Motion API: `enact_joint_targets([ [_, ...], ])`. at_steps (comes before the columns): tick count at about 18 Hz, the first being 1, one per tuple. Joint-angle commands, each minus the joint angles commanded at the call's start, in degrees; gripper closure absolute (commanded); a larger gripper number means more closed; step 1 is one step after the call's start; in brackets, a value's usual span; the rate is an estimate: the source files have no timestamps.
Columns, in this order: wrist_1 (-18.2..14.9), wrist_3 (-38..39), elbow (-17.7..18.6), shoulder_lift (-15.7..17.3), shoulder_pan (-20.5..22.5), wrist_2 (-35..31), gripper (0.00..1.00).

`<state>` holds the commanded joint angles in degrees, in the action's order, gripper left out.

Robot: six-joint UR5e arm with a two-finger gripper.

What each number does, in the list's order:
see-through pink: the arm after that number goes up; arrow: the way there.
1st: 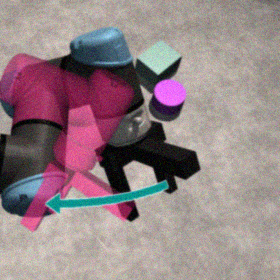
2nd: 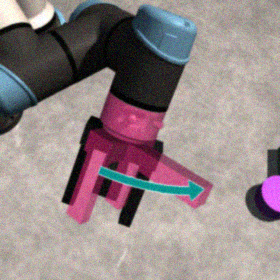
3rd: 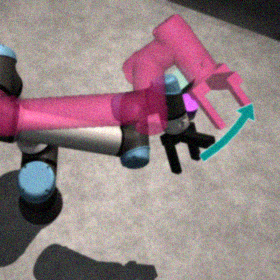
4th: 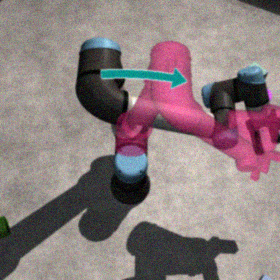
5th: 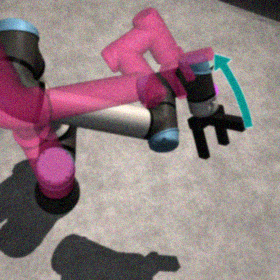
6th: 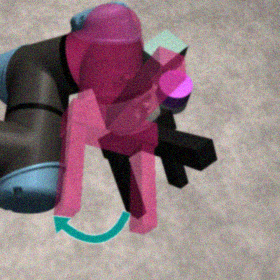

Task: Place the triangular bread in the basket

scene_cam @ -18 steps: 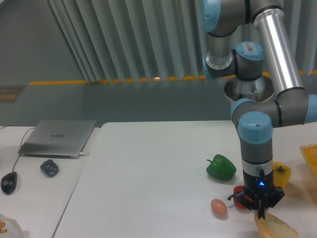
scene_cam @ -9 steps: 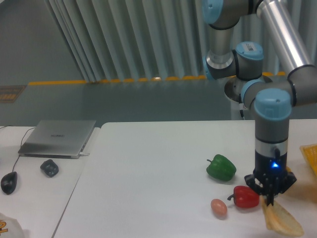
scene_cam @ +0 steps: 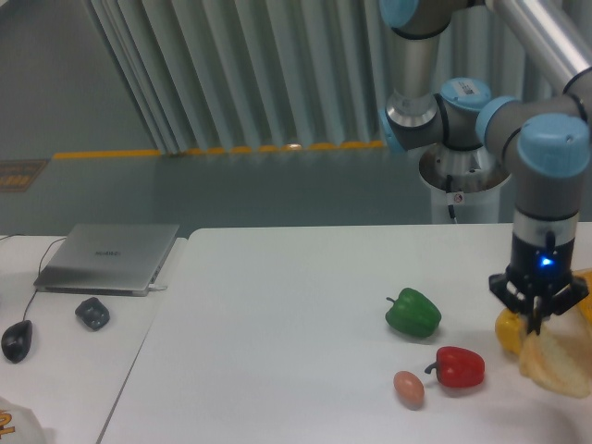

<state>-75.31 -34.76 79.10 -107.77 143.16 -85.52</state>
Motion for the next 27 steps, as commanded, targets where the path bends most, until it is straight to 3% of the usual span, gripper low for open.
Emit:
enact_joint_targets([
  [4,1.0,-18.7,-0.1,1.6,4.0,-0.1,0.97],
  [6,4.1,-26.8,0.2,1.4,6.4,-0.1,0.97],
  [11,6.0,-34.0,1.7,0.9,9.1,-1.6,0.97],
  [16,5.7,-52.1,3.3,-0.2,9.7,-13.7,0.97],
  [21,7.4,-53.1,4.0,-0.7,9.9,-14.9,0.94],
  [23,7.4,-53.0,4.1,-0.7,10.6,-14.7,0.87],
  [26,7.5,-52.8,4.3,-0.7,11.2,-14.2,0.59],
  [27,7.6,-52.7,4.3,-0.7,11.3,-14.0,0.54],
])
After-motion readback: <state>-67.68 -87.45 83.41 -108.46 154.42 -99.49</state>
